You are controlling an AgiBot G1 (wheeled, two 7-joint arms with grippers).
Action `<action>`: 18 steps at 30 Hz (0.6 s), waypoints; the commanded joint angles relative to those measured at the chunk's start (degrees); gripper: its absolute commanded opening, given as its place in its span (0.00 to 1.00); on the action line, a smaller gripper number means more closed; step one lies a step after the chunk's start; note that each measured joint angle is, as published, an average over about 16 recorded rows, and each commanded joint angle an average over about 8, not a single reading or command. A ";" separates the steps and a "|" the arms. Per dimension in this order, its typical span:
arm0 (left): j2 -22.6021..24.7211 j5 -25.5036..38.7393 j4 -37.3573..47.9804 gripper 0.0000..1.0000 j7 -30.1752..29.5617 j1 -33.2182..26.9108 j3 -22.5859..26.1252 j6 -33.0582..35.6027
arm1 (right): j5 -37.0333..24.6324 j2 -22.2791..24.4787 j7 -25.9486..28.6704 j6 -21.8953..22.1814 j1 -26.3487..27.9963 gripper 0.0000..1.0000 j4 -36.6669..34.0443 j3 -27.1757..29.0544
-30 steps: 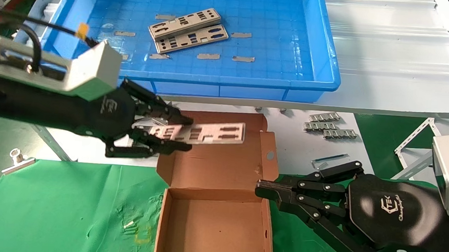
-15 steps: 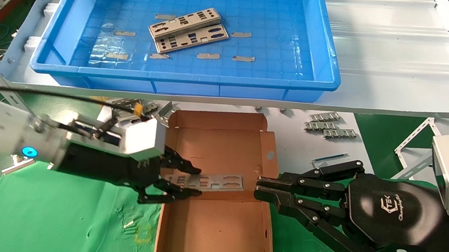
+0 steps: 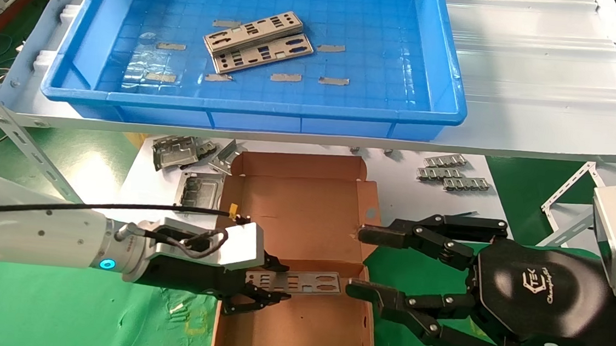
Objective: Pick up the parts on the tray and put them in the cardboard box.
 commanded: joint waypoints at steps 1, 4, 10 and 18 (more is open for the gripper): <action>0.07 0.72 -1.39 0.12 -0.97 0.80 0.33 -1.19 | 0.00 0.00 0.00 0.00 0.00 1.00 0.00 0.00; 0.03 1.75 -3.17 0.49 -1.59 1.94 0.73 -2.77 | 0.00 0.00 0.00 0.00 0.00 1.00 0.00 0.00; 0.36 4.52 -5.21 1.00 -1.31 4.22 1.49 -6.68 | 0.00 0.00 0.00 0.00 0.00 1.00 0.00 0.00; 1.55 6.58 -5.14 1.00 -0.75 6.14 2.15 -9.93 | 0.00 0.00 0.00 0.00 0.00 1.00 0.00 0.00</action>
